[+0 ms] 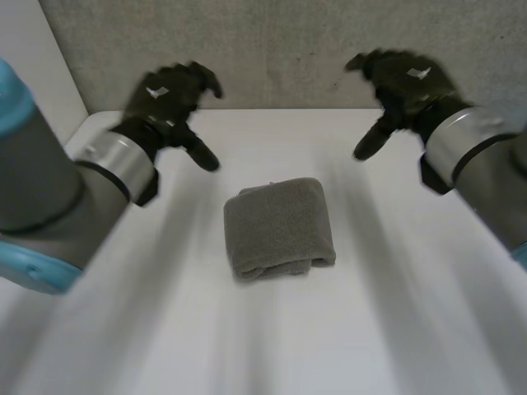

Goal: Fold the towel.

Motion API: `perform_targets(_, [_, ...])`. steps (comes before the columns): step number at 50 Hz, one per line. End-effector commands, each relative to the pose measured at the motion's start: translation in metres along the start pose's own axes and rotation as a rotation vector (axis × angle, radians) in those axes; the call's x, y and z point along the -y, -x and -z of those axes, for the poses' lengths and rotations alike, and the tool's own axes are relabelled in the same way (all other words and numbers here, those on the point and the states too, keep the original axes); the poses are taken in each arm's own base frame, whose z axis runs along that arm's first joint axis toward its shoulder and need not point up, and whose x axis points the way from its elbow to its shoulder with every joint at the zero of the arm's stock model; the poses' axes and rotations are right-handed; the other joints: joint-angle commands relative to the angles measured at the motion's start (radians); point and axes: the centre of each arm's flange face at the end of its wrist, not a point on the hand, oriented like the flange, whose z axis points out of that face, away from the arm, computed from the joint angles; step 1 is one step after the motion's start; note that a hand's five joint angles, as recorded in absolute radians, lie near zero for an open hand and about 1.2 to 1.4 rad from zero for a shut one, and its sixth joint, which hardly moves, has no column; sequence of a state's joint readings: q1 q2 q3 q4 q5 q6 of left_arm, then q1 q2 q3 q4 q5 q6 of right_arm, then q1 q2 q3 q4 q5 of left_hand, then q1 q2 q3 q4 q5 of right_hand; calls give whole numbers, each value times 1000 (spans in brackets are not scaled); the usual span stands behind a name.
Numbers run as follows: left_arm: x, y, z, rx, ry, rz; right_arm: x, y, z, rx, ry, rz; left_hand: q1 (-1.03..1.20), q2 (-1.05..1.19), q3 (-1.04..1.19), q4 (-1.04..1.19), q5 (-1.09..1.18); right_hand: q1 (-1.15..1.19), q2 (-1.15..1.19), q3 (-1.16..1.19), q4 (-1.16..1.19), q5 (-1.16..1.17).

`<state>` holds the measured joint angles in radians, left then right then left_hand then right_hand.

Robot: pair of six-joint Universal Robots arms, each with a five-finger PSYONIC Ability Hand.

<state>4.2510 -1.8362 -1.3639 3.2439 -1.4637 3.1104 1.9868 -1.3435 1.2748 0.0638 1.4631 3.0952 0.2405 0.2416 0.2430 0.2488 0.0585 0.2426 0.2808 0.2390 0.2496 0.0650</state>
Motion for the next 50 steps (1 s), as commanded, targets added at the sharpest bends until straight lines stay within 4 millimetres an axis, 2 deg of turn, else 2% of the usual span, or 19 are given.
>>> perform_targets(1, [23, 38, 3, 141, 51, 10, 24, -17, 12, -116, 21, 5, -45, -46, -47, -53, -37, -68, -106, -64, -75, -65])
perform_targets(6, [38, 38, 14, 149, 57, 13, 25, -20, 15, -154, 56, 6, -50, -52, -53, -59, -43, -68, -106, -64, -75, -65])
perform_targets(11, [45, 35, 19, 144, 39, 12, 23, -20, 14, -154, 63, 8, -36, -37, -38, -44, -28, -68, -106, -64, -75, -65])
perform_targets(43, [39, 34, 18, 136, 56, 39, 19, -21, 11, -165, 78, 21, -36, -37, -38, -44, -28, -68, -106, -64, -75, -65])
perform_targets(49, [34, 32, 15, 122, 35, 36, 9, -15, 6, -125, 100, 22, -53, -55, -56, -62, -46, -68, -106, -64, -75, -65])
perform_targets(50, [34, 32, 15, 122, 35, 36, 2, -11, 4, -93, 124, 27, -53, -55, -56, -62, -46, -68, -106, -64, -75, -65])
